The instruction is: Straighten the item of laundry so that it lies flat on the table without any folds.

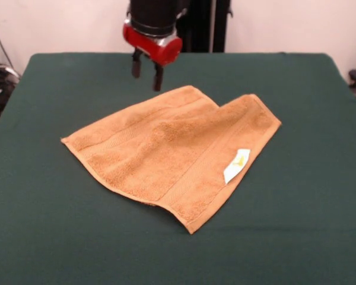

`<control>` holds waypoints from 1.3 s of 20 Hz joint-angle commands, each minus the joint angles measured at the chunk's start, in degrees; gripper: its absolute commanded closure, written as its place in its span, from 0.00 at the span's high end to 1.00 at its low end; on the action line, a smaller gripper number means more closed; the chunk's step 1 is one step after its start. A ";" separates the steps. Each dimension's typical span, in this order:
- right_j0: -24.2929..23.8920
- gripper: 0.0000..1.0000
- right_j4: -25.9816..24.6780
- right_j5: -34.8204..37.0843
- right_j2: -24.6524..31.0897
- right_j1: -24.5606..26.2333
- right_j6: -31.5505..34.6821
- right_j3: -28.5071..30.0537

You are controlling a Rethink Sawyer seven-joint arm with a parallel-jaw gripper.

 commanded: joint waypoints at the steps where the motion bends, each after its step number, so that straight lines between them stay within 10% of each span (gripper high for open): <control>1: -1.11 1.00 4.53 -3.80 4.48 4.22 9.99 5.94; 13: -5.26 1.00 5.62 -24.31 10.30 22.00 12.16 0.16; 24: 1.28 1.00 15.87 -30.10 9.01 21.97 18.45 4.87; 25: 0.64 0.00 15.84 -32.59 9.65 22.13 17.48 5.37; 26: 0.88 0.00 16.00 -31.78 9.33 22.02 16.99 5.31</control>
